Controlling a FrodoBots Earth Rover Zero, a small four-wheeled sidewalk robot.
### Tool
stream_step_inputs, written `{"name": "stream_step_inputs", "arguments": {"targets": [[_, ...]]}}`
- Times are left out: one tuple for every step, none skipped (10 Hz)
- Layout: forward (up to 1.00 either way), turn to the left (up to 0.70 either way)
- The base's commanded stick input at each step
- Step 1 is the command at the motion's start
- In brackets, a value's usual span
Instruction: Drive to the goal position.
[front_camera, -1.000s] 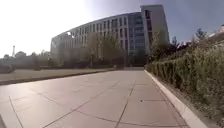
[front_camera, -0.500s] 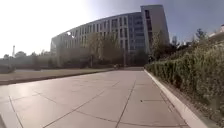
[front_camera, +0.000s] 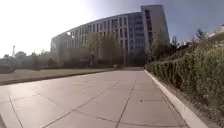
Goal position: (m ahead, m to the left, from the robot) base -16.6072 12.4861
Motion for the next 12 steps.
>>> {"name": "stream_step_inputs", "arguments": {"targets": [[0.04,0.0],[0.04,0.0],[0.04,0.0],[0.04,0.0],[0.04,0.0],[0.04,0.0],[0.04,0.0],[0.04,0.0],[0.04,0.0],[0.04,0.0],[0.04,0.0],[0.04,0.0]]}}
